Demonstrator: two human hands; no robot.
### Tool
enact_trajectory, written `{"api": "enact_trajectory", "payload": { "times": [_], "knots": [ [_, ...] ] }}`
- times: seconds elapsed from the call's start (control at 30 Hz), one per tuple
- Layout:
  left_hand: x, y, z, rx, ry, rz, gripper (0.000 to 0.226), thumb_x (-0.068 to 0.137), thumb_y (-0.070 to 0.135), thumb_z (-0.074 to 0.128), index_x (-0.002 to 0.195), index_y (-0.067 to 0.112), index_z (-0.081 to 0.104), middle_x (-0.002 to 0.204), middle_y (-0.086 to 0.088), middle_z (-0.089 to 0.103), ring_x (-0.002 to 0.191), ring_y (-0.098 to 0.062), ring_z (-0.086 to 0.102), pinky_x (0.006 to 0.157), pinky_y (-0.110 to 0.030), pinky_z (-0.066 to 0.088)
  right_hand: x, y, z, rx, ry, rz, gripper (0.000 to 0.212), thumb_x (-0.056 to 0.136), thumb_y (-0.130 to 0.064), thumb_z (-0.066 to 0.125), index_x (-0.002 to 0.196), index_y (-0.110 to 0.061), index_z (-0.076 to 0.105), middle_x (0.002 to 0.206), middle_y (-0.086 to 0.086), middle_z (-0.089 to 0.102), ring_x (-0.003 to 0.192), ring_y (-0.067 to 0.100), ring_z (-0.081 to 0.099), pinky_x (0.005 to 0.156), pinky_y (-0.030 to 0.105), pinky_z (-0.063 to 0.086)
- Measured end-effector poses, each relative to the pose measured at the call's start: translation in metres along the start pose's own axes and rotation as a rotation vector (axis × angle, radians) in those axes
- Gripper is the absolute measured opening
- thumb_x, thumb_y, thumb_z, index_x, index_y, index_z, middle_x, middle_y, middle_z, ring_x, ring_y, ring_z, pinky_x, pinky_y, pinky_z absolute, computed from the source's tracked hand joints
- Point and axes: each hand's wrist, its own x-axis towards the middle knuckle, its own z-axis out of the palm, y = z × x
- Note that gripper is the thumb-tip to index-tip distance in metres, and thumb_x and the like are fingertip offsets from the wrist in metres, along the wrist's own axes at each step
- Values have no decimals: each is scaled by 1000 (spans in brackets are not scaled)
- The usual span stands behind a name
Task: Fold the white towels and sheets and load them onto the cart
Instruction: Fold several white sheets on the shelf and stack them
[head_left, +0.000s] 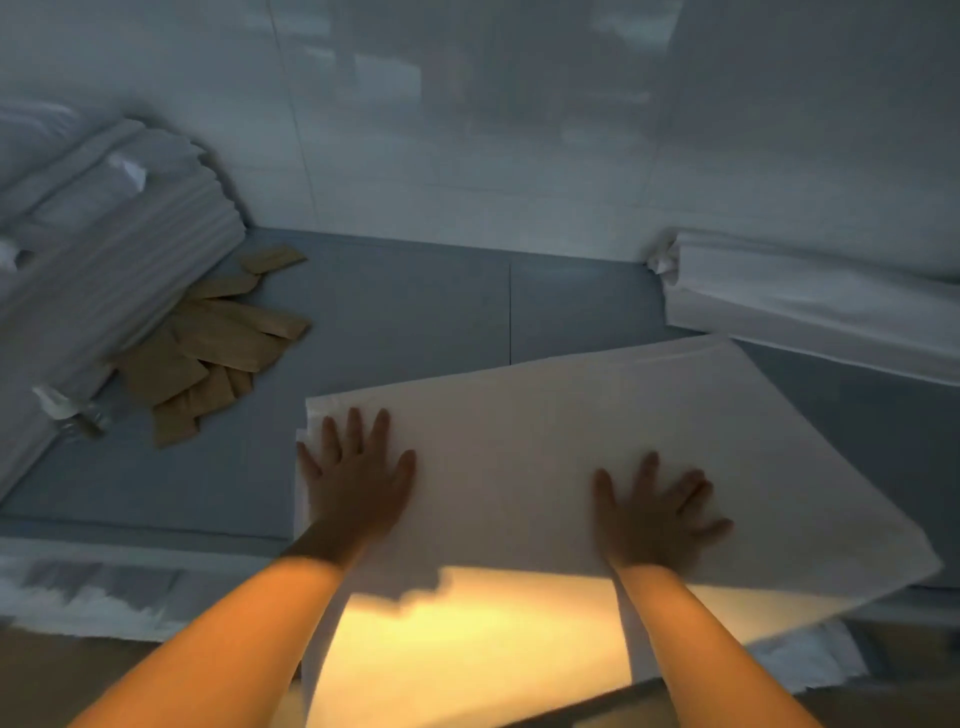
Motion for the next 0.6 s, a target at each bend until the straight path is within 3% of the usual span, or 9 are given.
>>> {"api": "enact_trajectory", "payload": {
  "times": [0.17,0.3,0.37,0.47,0.6],
  "knots": [
    [-7,51,-13,116,42,419,70,80,68,0,144,44,-17,161,8,-5,147,-22,-10,113,-56,-10,-19,3,9,-51,-18,-147,75,88,-72,10,150,-35,-7,157,23,-10,145,37,-12,109,66,-9],
    [15,106,-19,110,25,674,65,92,65,22,146,47,-10,160,10,-5,147,-20,-10,114,-53,-10,-22,8,14,-104,-31,-222,77,84,-76,5,148,-39,-14,156,22,-15,144,37,-16,105,65,-17],
    [27,118,-17,149,8,738,63,92,65,21,148,47,-5,159,11,-8,147,-20,-11,115,-53,-11,-26,8,17,-114,-16,-269,77,82,-77,2,147,-41,-16,156,22,-17,144,37,-17,104,64,-20],
    [36,103,-5,213,-63,752,62,91,67,10,143,48,-17,157,13,-16,147,-19,-13,116,-50,-5,-32,7,21,-119,-5,-340,77,79,-78,0,145,-43,-16,156,23,-18,143,37,-18,104,63,-22],
    [30,68,4,171,-19,686,61,81,74,-5,135,54,-27,154,19,-17,147,-16,-8,116,-47,0,-40,-4,24,-117,-18,-429,78,74,-78,-6,143,-45,-21,155,22,-22,142,37,-24,103,62,-26]
  ]
}}
